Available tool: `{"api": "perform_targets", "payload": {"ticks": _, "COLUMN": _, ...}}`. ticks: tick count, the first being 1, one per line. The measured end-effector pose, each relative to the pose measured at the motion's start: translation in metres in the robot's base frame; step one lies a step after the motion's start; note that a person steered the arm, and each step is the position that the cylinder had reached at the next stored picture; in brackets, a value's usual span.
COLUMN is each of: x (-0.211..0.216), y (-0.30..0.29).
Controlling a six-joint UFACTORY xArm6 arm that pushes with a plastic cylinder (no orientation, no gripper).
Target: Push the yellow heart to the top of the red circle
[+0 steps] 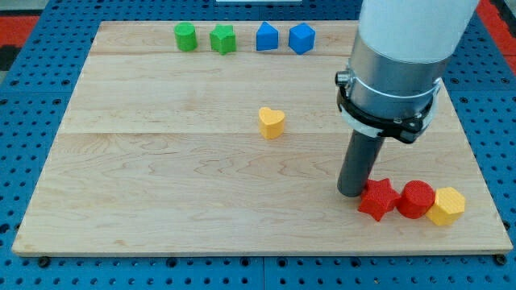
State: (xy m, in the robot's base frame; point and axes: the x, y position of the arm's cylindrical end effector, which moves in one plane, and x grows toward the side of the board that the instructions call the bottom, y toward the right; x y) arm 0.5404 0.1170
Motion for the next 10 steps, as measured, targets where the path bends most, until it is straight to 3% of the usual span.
{"api": "perform_targets", "payload": {"ticks": 3, "x": 0.000, "y": 0.028}}
{"api": "perform_targets", "payload": {"ticks": 5, "x": 0.020, "y": -0.110}}
{"api": "perform_targets", "payload": {"ticks": 7, "x": -0.073, "y": -0.216}}
{"api": "perform_targets", "payload": {"ticks": 9, "x": -0.152, "y": -0.165}}
{"api": "perform_targets", "payload": {"ticks": 10, "x": -0.146, "y": -0.127}}
